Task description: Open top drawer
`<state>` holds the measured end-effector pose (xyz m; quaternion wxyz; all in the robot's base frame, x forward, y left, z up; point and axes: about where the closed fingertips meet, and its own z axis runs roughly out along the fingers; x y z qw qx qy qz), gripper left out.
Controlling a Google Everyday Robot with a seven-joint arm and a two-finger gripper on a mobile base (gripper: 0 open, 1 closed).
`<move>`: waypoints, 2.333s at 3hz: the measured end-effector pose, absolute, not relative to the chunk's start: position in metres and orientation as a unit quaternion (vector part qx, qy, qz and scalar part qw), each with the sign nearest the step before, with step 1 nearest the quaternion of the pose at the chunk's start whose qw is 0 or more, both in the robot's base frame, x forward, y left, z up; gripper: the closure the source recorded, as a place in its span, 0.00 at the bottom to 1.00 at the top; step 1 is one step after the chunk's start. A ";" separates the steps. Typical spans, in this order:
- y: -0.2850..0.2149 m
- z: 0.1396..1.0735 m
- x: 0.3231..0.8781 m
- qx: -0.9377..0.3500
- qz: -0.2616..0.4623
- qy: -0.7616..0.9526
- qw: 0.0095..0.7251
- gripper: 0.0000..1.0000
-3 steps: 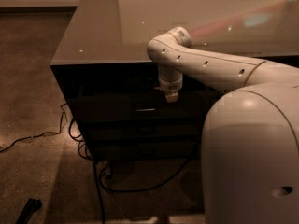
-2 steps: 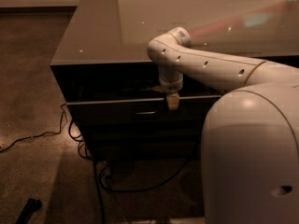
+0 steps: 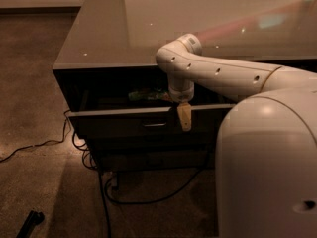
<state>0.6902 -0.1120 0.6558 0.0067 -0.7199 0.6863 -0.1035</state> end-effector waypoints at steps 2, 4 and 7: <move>-0.137 0.633 0.641 -0.696 -0.120 0.708 -0.033 0.00; -0.162 0.638 0.596 -0.667 -0.149 0.728 -0.061 0.42; -0.174 0.640 0.580 -0.654 -0.160 0.736 -0.074 0.43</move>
Offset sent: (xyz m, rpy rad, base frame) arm -0.0876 -0.0419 -0.0332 -0.1261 0.0498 -0.1191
